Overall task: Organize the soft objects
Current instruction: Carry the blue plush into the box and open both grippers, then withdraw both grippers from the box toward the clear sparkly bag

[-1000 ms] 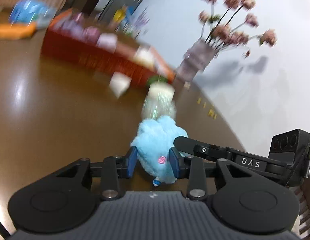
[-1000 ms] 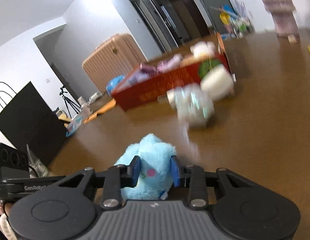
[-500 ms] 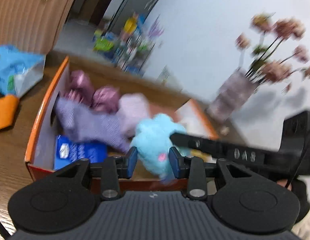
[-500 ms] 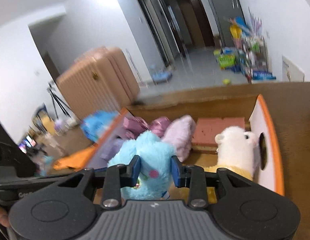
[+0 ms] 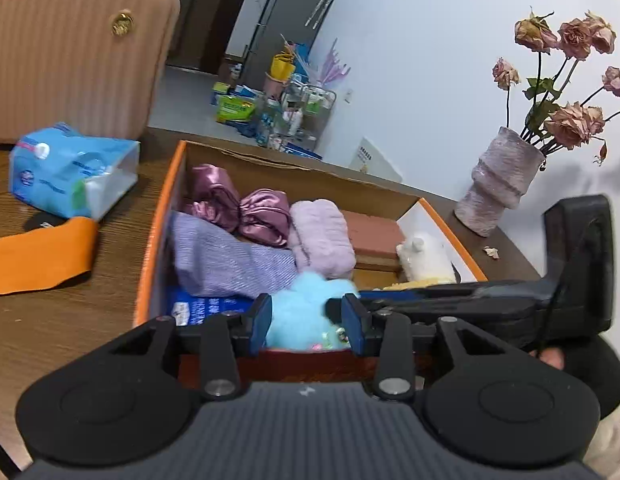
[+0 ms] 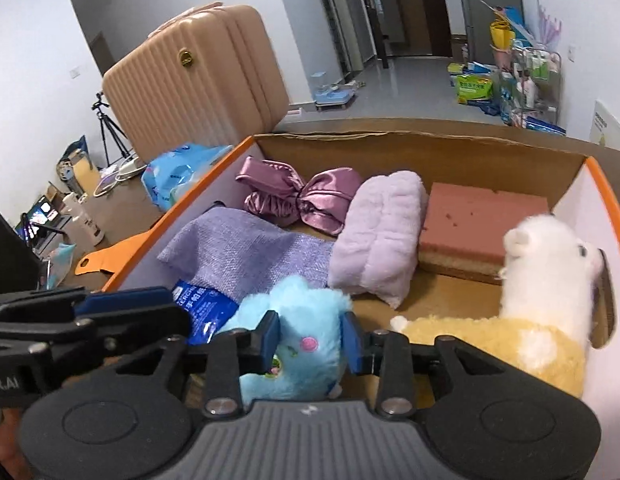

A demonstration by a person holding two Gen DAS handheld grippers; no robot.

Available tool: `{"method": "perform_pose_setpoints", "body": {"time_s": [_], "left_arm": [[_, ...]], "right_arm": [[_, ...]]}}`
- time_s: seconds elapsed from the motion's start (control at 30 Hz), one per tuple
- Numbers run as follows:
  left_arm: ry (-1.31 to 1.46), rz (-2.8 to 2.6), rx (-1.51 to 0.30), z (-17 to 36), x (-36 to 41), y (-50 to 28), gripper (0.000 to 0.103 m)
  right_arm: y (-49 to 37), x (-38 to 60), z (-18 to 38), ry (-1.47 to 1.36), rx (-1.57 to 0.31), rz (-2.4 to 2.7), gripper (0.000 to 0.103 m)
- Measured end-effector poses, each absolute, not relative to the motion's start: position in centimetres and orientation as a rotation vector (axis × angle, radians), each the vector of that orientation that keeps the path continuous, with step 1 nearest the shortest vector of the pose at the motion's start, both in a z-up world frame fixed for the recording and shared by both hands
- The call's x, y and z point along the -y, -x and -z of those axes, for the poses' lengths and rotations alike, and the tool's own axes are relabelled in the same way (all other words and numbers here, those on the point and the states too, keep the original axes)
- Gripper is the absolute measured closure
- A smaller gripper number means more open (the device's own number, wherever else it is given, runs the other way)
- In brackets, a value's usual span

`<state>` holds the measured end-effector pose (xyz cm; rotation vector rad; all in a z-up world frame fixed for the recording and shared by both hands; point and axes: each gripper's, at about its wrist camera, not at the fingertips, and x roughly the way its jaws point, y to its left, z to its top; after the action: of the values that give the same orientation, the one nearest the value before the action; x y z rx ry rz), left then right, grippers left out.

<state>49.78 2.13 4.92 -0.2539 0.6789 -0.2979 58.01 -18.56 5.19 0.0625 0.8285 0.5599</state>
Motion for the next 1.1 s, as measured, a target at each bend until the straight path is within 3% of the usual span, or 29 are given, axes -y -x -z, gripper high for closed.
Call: {"method": "perform_pose_setpoints", "body": {"time_s": [0.13, 0.3, 0.67, 0.87, 1.1], "left_arm": [[0.204, 0.277, -0.635, -7.3, -2.2, -47.4, 0.061], [0.156, 0.254, -0.562, -10.6, -2.6, -43.1, 0.046], [0.119, 0.254, -0.483, -14.6, -1.3, -35.8, 0.033], [0.123, 0.239, -0.452, -13.5, 0.1, -31.5, 0.029], [0.168, 0.259, -0.502, -8.8, 2.6, -26.6, 0.027]], "right_arm": [[-55.3, 20.3, -9.2, -0.063, -0.741, -0.555, 0.059], [-50.5, 24.3, -13.8, -0.005, -0.644, -0.496, 0.048], [-41.9, 30.0, -16.9, 0.000, -0.544, -0.441, 0.045], [-38.5, 30.6, -16.2, -0.027, -0.498, -0.466, 0.041], [-34.3, 31.4, -11.2, -0.051, -0.509, -0.461, 0.038]]}}
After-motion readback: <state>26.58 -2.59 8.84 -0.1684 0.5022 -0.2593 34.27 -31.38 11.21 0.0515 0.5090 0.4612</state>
